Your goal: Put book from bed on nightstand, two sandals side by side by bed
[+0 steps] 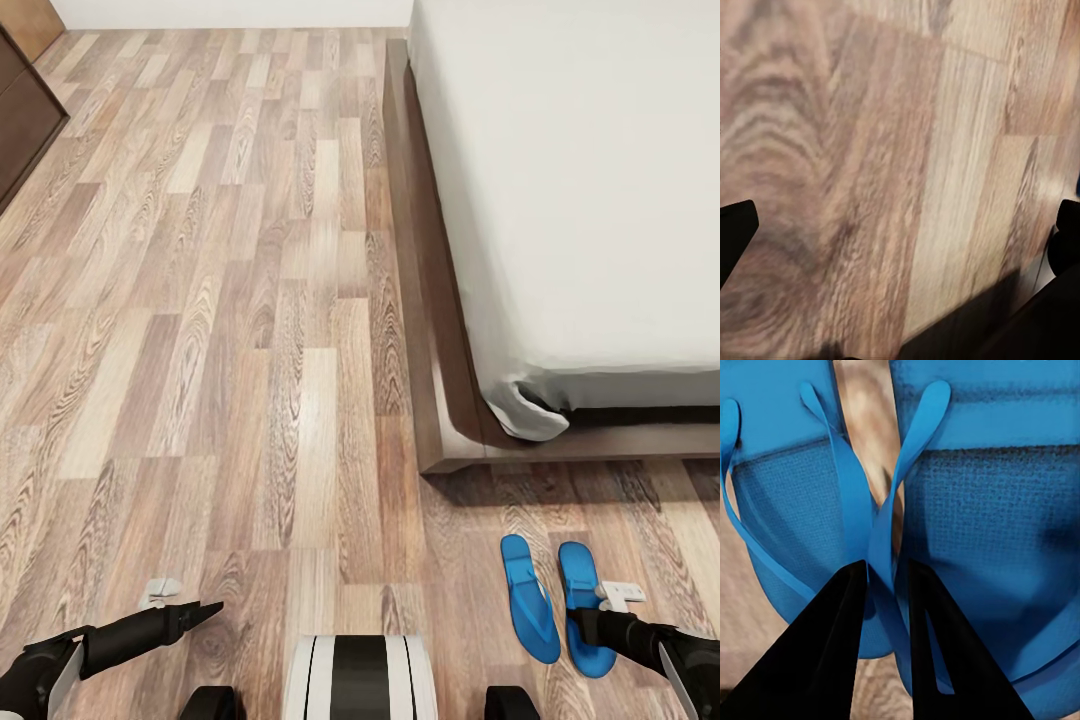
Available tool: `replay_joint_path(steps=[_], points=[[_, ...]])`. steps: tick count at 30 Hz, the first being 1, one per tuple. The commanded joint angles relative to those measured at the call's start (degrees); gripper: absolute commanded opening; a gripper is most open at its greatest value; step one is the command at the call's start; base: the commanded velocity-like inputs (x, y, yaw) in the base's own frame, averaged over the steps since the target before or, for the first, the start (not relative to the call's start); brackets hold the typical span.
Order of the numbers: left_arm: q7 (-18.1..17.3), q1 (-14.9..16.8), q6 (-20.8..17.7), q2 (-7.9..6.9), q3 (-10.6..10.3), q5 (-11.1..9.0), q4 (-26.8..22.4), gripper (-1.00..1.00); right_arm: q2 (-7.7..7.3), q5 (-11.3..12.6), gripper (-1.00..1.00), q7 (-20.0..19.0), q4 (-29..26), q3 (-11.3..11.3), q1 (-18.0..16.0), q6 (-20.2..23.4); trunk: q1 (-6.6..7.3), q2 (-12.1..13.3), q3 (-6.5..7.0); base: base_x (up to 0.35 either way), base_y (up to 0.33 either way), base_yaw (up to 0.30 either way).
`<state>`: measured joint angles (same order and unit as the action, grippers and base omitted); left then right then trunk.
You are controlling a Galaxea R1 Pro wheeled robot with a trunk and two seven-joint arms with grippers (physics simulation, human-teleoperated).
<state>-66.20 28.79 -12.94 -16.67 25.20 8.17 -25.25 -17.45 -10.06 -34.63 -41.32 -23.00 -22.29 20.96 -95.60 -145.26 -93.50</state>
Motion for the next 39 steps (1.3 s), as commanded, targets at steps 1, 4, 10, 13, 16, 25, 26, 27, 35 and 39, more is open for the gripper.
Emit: replay_joint_path(steps=[1,4,10,13,16,25,26,27,35,39], points=[[-0.4,0.0,-0.6,0.06,0.5,0.5,-0.1,1.0,0.04,-0.5,-1.0,-0.6,-0.1,-0.3,0.0,0.2,0.01,0.0,-0.03,0.0,0.0,0.0],[-0.4,0.0,-0.6,0.06,0.5,0.5,-0.1,1.0,0.04,-0.5,-1.0,-0.6,-0.1,-0.3,0.0,0.2,0.01,0.0,-0.03,0.0,0.0,0.0],[-0.4,0.0,-0.6,0.06,0.5,0.5,-0.1,1.0,0.04,-0.6,-1.0,-0.6,-0.1,-0.3,0.0,0.2,0.01,0.0,-0.03,0.0,0.0,0.0],[-0.4,0.0,-0.6,0.06,0.5,0.5,-0.1,1.0,0.04,-0.5,-1.0,-0.6,-0.1,-0.3,0.0,0.2,0.01,0.0,-0.03,0.0,0.0,0.0],[-0.4,0.0,-0.6,0.06,0.5,0.5,-0.1,1.0,0.04,-0.6,-1.0,-0.6,-0.1,-0.3,0.0,0.2,0.01,0.0,-0.03,0.002,0.0,0.0],[-0.3,0.0,-0.5,0.06,0.5,0.5,-0.1,1.0,0.04,-0.6,-1.0,-0.6,-0.1,-0.3,0.0,0.2,0.01,0.0,-0.03,0.099,0.0,0.0],[-0.3,0.0,-0.5,0.06,0.5,0.5,-0.1,1.0,0.04,-0.6,-1.0,-0.6,-0.1,-0.3,0.0,0.2,0.01,0.0,-0.03,0.008,0.0,0.0],[-0.3,0.0,-0.5,0.06,0.5,0.5,-0.1,1.0,0.04,-0.6,-1.0,-0.6,-0.1,-0.3,0.0,0.2,0.01,0.0,-0.03,0.004,0.0,0.0],[-0.3,0.0,-0.5,0.06,0.5,0.5,-0.1,1.0,0.04,-0.6,-1.0,-0.6,-0.1,-0.2,0.0,0.2,0.01,0.0,-0.03,0.0,0.0,0.0],[-0.4,0.0,-0.5,0.06,0.5,0.6,-0.1,1.0,0.04,-0.6,-1.0,-0.6,-0.1,-0.3,0.0,0.2,-0.07,-0.1,-0.7,0.0,0.0,0.0]])
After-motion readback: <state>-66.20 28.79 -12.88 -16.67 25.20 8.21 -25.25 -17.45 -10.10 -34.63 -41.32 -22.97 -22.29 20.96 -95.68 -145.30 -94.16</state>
